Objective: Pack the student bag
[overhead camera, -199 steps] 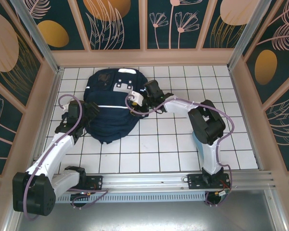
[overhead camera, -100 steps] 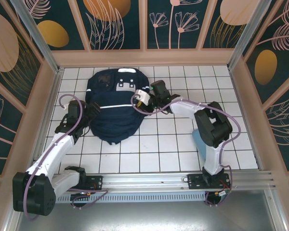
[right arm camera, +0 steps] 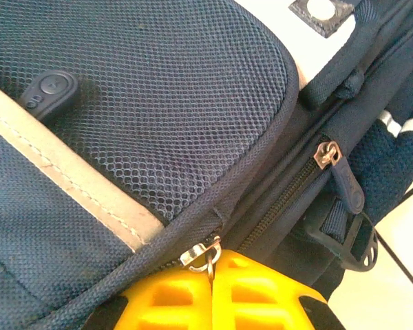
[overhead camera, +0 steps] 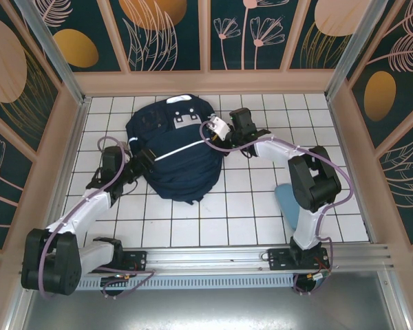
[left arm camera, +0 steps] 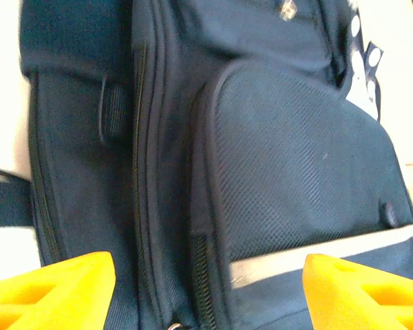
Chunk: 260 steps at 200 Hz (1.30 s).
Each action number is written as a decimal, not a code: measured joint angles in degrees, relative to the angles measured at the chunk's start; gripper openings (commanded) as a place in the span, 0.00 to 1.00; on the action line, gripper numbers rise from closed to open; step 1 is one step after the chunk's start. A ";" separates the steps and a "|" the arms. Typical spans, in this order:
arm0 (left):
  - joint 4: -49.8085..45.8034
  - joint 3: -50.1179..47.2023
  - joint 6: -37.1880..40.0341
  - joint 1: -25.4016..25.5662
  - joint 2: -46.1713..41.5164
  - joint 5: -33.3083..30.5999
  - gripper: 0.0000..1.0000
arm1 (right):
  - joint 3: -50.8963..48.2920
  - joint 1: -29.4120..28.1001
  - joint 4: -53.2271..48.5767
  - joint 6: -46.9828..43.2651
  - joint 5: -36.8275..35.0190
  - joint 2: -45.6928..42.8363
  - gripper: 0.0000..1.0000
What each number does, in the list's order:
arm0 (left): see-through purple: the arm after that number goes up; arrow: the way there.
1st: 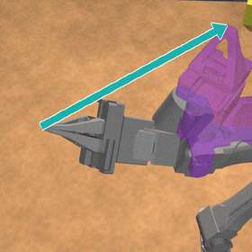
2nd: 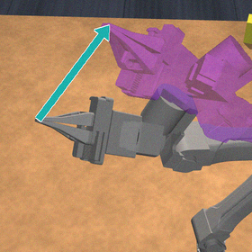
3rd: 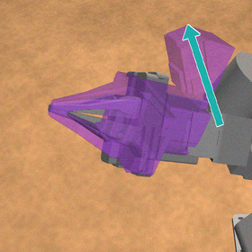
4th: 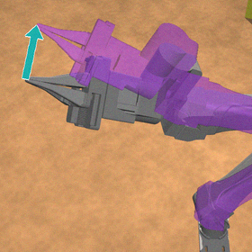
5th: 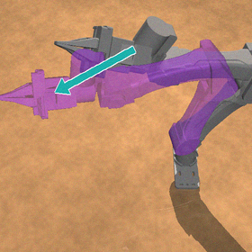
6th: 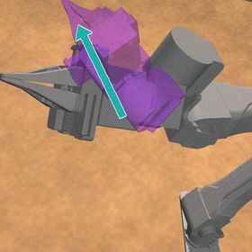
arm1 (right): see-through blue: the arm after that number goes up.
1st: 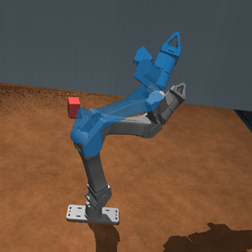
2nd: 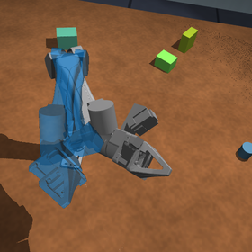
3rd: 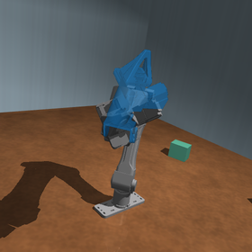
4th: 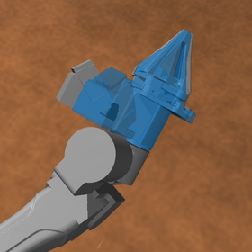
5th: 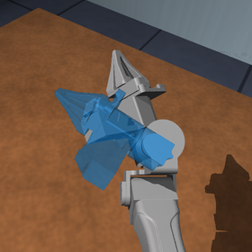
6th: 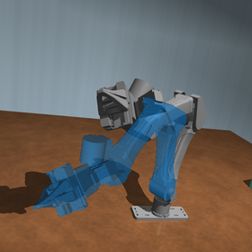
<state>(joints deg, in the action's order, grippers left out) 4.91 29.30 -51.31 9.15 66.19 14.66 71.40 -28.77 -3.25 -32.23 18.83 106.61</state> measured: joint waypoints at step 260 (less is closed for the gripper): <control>21.00 -0.24 -10.27 9.62 16.87 1.44 0.09 | -15.41 -10.99 -19.50 19.12 -14.53 -23.21 0.00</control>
<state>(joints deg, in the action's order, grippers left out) 25.91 29.06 -61.58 18.76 83.07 16.10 55.99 -39.77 -22.74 -13.10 4.29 83.40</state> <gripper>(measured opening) 0.244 0.052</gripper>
